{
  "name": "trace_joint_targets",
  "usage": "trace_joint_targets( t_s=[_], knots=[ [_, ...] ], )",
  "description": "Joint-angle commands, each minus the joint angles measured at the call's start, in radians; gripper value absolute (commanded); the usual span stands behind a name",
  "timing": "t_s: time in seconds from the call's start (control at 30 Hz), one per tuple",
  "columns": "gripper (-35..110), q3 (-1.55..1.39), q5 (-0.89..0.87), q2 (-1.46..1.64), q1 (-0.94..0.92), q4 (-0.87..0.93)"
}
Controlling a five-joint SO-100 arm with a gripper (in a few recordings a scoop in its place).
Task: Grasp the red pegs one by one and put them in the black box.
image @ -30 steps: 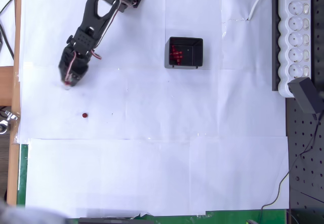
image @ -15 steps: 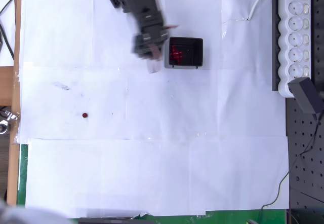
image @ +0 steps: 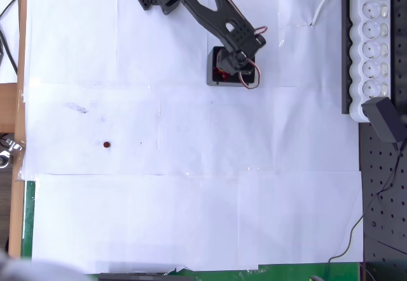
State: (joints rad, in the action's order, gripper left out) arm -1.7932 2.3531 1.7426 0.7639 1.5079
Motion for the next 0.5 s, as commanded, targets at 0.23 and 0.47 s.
trace_joint_targets(
  t_s=[0.23, 0.47],
  knots=[
    [23, -0.236, 0.017, -0.325, -0.117, 0.098],
    [23, 0.14, -0.229, -0.638, -0.509, -0.186]
  ],
)
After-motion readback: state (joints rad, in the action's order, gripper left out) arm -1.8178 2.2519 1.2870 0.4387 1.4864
